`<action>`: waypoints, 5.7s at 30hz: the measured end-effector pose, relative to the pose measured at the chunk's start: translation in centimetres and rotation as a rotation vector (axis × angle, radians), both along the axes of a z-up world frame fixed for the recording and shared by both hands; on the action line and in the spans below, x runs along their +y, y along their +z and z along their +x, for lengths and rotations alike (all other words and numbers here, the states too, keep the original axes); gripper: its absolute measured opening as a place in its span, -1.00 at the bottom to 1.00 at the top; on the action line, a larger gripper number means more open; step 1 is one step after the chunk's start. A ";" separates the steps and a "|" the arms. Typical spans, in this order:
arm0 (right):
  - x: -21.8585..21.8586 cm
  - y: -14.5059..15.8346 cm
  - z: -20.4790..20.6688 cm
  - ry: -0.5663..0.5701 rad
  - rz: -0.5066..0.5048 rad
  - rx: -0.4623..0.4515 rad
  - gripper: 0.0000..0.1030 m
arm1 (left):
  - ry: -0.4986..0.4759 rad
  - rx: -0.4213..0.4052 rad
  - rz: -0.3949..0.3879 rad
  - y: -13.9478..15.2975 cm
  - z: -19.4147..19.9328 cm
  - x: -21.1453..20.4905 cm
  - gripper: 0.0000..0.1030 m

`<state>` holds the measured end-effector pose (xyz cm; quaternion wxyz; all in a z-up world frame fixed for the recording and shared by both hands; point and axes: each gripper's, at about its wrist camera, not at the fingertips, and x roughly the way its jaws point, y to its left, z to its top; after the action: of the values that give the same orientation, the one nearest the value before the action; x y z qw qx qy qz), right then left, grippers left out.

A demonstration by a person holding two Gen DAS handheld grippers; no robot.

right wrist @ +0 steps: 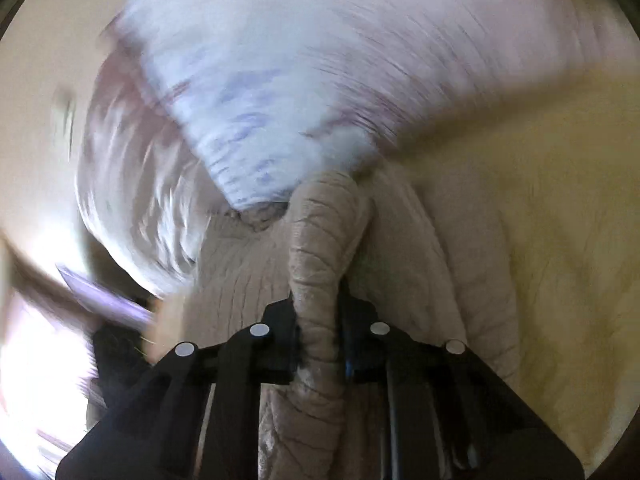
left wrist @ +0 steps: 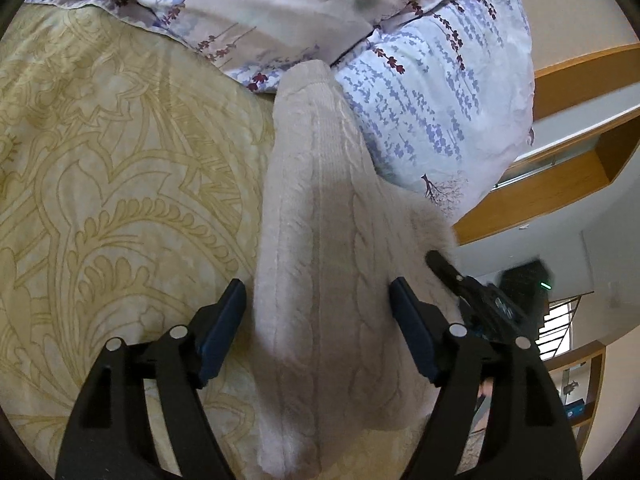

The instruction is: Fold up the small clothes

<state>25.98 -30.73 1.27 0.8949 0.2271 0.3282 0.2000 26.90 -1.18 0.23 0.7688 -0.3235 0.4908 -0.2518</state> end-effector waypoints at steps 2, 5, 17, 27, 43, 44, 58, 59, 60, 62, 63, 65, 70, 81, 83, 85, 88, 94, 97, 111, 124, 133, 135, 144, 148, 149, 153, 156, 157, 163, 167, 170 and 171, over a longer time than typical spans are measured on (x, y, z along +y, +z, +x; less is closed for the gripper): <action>1.9 2.2 -2.2 0.000 -0.167 -0.133 -0.70 | -0.001 0.000 0.001 0.0 0.0 -0.1 0.46; 2.5 4.1 -4.1 -0.041 -0.302 -0.240 -0.71 | -0.004 0.000 -0.006 0.1 -0.5 0.2 0.50; -3.4 0.8 -2.2 -0.192 -0.356 -0.111 -0.72 | -0.125 -0.021 -0.001 0.5 -2.7 -2.8 0.50; -9.7 -0.6 -4.4 -0.247 0.016 0.004 0.02 | -0.113 -0.015 -0.005 0.2 -4.0 -2.3 0.48; -7.5 -2.5 -11.4 -0.103 0.062 -0.017 -0.78 | -0.133 -0.057 -0.009 0.0 -6.5 -2.1 -0.69; -7.3 -2.0 -12.1 -0.105 0.044 -0.049 -0.78 | -0.135 -0.069 -0.007 0.1 -6.9 -2.0 -0.71; -8.8 -4.1 -11.2 -0.129 0.045 0.080 -0.32 | -0.127 -0.018 -0.086 -0.9 -8.6 -0.4 -0.31; -9.2 -3.6 -11.2 -0.138 0.071 0.068 -0.27 | -0.126 -0.018 -0.086 -0.5 -8.5 -0.3 -0.02; -9.7 -3.3 -11.1 -0.146 0.095 0.061 -0.22 | -0.118 -0.022 -0.082 -0.1 -8.2 -0.1 0.22; -10.4 -2.9 -9.9 -0.157 0.139 0.067 -0.22 | -0.096 -0.037 -0.050 0.8 -7.4 0.1 0.35; -10.4 -2.8 -9.2 -0.157 0.147 0.075 -0.22 | -0.090 -0.038 -0.032 1.2 -6.7 0.0 0.39; -10.3 -3.0 -7.6 -0.162 0.154 0.106 -0.22 | -0.088 -0.032 -0.009 1.4 -5.5 -0.3 0.48; -8.2 -2.4 -5.4 -0.122 0.088 0.090 -0.78 | -0.087 -0.027 0.061 1.5 -3.2 -1.8 0.52; -7.5 -3.0 -4.4 -0.253 -0.150 0.079 -0.81 | -0.112 -0.054 0.116 1.4 -1.8 -3.7 0.57; -7.0 -3.6 -4.2 -0.267 -0.175 0.090 -0.80 | -0.120 -0.049 0.120 1.1 -1.6 -4.1 0.58; -7.0 -2.9 -4.4 -0.279 -0.187 0.090 -0.68 | -0.119 -0.042 0.119 1.0 -1.6 -4.1 0.60; -7.6 -0.9 -6.2 -0.324 -0.160 0.011 -0.49 | -0.117 -0.039 0.108 1.0 -1.6 -3.8 0.61; -5.2 0.5 -6.4 -0.197 -0.184 -0.047 -0.39 | -0.117 -0.032 0.109 0.9 -1.4 -4.0 0.64; -3.8 -2.3 -4.6 -0.155 -0.268 0.058 -0.08 | -0.117 -0.024 0.101 0.6 -1.4 -4.2 0.68; -12.3 -3.3 -2.3 -0.182 0.198 0.226 0.53 | -0.136 0.012 0.022 0.2 -0.4 -3.9 0.70; -10.3 -5.0 -0.3 -0.015 0.274 0.266 0.16 | -0.157 0.009 0.000 0.0 0.8 -4.8 0.54; -8.9 -5.4 -0.2 0.044 0.269 0.244 -0.16 | -0.140 0.008 -0.013 -0.4 1.2 -5.0 0.27; -8.9 -5.7 -0.3 0.071 0.323 0.242 -0.35 | -0.133 0.024 -0.051 -0.8 1.3 -4.8 0.04; -6.4 -2.1 -3.4 0.127 0.359 0.127 -0.49 | -0.190 -0.063 -0.123 1.9 -0.2 -2.8 -0.26; -3.1 -0.7 -3.9 0.151 0.312 0.097 -0.51 | -0.183 -0.111 -0.110 3.7 -1.0 0.2 -0.26; -2.0 -0.3 -3.8 0.156 0.297 0.079 -0.51 | -0.170 -0.121 -0.105 4.1 -1.1 1.4 -0.26; 2.6 0.9 -2.9 0.180 0.240 0.016 -0.56 | -0.113 -0.152 -0.086 5.0 -1.2 6.2 -0.25; 5.7 0.6 -1.9 0.191 0.171 0.009 -0.57 | -0.058 -0.149 -0.026 4.2 -0.7 9.9 -0.22; 6.9 0.0 -1.3 0.183 0.134 0.034 -0.57 | -0.032 -0.132 -0.005 3.5 -0.4 11.1 -0.20; 7.8 -2.7 0.4 0.147 0.131 0.169 -0.37 | 0.014 -0.038 -0.030 -0.3 0.3 13.0 -0.03; 5.6 -1.9 -0.2 0.105 0.173 0.151 -0.31 | 0.038 -0.108 0.095 1.8 -1.1 12.5 0.10; 4.4 -1.8 0.1 0.065 0.200 0.144 -0.30 | 0.074 -0.239 0.236 4.2 -2.8 12.3 0.29; 4.6 -1.8 0.4 0.059 0.206 0.147 -0.30 | 0.073 -0.282 0.285 4.9 -3.6 12.0 0.35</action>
<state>26.39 -26.15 -0.56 0.8340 0.3219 0.3774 0.2418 23.33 10.77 5.14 0.8765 -0.1903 0.3972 -0.1946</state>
